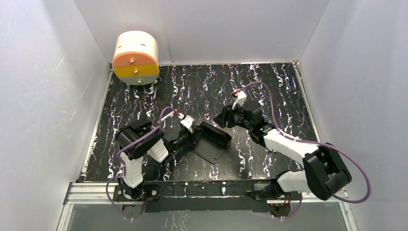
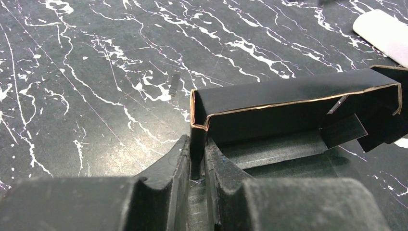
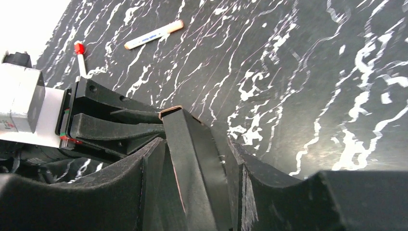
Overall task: Fold the paper box
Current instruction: Fold the paper box at the center of the board.
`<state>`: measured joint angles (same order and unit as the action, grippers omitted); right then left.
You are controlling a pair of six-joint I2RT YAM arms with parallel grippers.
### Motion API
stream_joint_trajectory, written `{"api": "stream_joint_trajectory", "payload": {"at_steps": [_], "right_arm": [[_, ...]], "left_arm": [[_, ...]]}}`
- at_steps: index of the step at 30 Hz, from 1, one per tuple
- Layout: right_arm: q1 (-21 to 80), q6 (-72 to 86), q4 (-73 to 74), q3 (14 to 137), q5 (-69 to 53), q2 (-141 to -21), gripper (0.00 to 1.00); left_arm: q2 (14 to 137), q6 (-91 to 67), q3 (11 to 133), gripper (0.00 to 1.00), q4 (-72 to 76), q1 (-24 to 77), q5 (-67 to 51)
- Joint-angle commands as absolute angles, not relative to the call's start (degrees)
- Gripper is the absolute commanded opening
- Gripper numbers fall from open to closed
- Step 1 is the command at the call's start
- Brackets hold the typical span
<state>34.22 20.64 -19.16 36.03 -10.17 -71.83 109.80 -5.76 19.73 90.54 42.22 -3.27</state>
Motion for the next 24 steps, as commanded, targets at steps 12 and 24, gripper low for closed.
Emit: {"api": "stream_joint_trajectory", "payload": {"at_steps": [12, 24], "right_arm": [[34.01, 33.51, -39.14, 31.99, -25.10, -87.34, 0.48], [34.37, 37.42, -42.98, 28.79, -25.84, -88.46, 0.39]], "left_arm": [[114.23, -0.90, 19.10, 0.00, 102.30, 41.97, -0.92], [115.29, 7.08, 22.39, 0.00, 101.32, 47.88, 19.56]]}}
